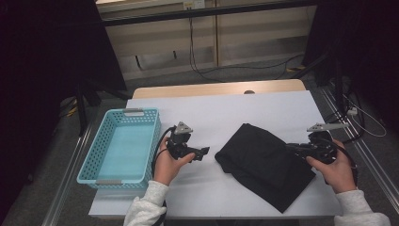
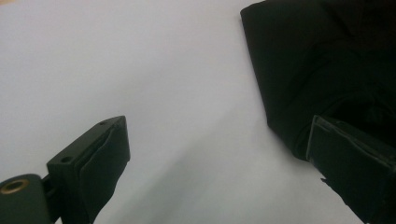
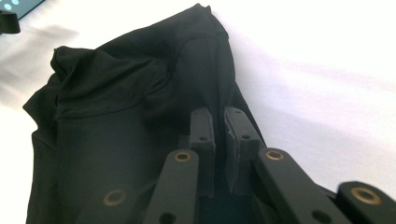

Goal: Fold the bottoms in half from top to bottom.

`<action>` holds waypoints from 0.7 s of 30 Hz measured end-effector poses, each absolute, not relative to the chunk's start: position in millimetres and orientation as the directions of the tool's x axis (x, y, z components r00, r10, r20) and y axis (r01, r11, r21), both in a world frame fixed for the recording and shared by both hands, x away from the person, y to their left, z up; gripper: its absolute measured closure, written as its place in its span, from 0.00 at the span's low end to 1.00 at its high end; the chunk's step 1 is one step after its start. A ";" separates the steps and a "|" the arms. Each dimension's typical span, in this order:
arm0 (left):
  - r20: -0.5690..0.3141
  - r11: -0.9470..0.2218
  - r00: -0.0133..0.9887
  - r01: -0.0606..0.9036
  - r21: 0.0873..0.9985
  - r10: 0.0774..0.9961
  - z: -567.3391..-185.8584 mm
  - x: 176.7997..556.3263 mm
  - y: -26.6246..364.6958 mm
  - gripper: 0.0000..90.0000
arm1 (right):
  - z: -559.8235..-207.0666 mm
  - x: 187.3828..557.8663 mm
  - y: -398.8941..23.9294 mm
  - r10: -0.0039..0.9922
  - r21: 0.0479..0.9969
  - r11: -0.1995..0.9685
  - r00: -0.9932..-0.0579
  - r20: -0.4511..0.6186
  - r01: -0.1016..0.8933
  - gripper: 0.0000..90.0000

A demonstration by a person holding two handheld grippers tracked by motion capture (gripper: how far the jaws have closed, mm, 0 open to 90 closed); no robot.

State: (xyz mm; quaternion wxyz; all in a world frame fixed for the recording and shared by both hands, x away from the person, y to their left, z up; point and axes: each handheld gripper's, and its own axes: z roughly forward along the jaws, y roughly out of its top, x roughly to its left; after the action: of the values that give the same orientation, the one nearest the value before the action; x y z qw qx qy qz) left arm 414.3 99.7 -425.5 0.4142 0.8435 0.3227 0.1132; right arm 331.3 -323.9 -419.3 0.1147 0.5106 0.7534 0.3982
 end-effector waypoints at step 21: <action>-0.077 -0.456 0.776 0.444 0.771 0.626 -425.7 414.1 92.0 0.06 | -420.8 319.9 -331.0 0.867 0.704 0.142 -0.431 0.250 0.695 0.92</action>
State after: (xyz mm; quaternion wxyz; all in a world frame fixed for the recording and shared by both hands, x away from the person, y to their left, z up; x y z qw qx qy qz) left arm 414.1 92.0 -425.7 0.4148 0.8462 0.3161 0.1095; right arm 319.9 -331.0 -420.8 0.1086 0.5223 0.7479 0.3951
